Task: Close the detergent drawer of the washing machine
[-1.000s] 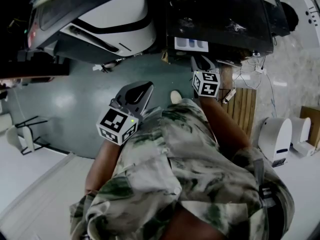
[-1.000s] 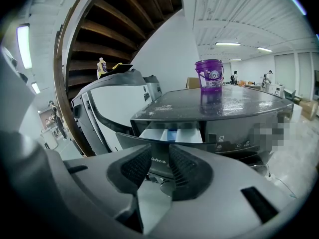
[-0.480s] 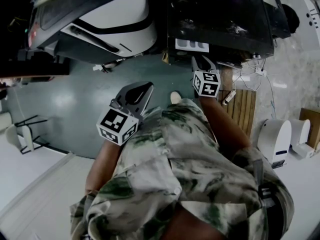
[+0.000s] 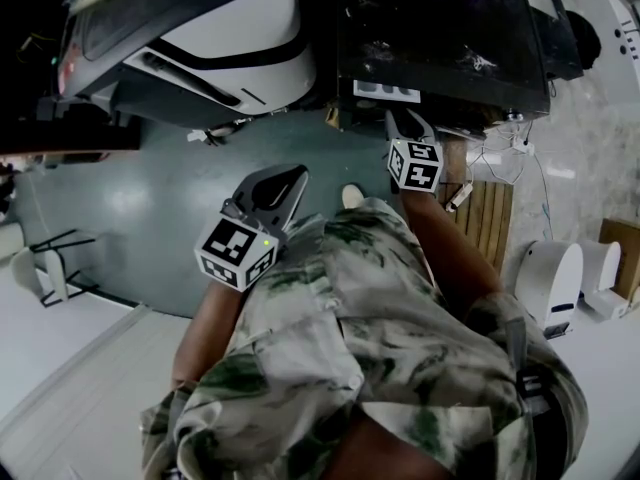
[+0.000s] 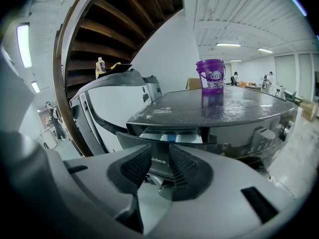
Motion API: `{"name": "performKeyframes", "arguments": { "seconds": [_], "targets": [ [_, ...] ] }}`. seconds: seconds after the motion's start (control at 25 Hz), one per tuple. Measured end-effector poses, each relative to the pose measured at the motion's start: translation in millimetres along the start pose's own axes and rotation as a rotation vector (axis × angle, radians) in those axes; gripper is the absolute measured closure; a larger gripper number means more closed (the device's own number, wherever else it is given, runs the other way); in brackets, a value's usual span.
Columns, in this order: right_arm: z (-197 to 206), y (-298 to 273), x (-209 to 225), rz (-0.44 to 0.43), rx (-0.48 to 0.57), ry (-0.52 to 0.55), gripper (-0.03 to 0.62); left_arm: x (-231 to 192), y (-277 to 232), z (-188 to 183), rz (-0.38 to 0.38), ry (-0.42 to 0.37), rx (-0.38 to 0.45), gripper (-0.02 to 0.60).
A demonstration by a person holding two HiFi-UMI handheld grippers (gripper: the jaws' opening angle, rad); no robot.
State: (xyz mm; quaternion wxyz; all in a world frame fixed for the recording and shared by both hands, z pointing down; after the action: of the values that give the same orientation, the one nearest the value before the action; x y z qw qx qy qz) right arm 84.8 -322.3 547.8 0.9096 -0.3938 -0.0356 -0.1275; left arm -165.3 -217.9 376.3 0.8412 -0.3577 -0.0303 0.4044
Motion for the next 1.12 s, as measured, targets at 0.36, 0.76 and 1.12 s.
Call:
{"name": "performKeyframes", "arguments": {
  "seconds": [0.36,0.76,1.12],
  "targets": [
    [-9.3,-8.0,1.6,0.003,0.003,-0.006,0.467,-7.4,-0.3,-2.6,-0.011,0.002,-0.005,0.558],
    [-19.0,-17.0,5.0,0.007,0.005,-0.009,0.467,-16.9,-3.8,-7.2,-0.014,0.010,-0.008,0.558],
    [-25.7,-23.7,7.0,0.011,0.007,-0.010,0.467,-24.6,-6.9,-11.5,-0.013,0.015,-0.011,0.558]
  ]
}}
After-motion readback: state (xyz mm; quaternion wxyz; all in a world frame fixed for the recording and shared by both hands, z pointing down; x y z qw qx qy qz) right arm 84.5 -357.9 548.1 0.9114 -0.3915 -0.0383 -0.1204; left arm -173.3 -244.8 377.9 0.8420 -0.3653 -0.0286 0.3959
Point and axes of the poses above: the fingertips, and each gripper's own axes: y backward along the fingers, x to its right, z out of its underside, the point moved 7 cm from there along y, backward along the fingers, and after that the axes turned 13 degrees about -x, right-handed, at the moved point
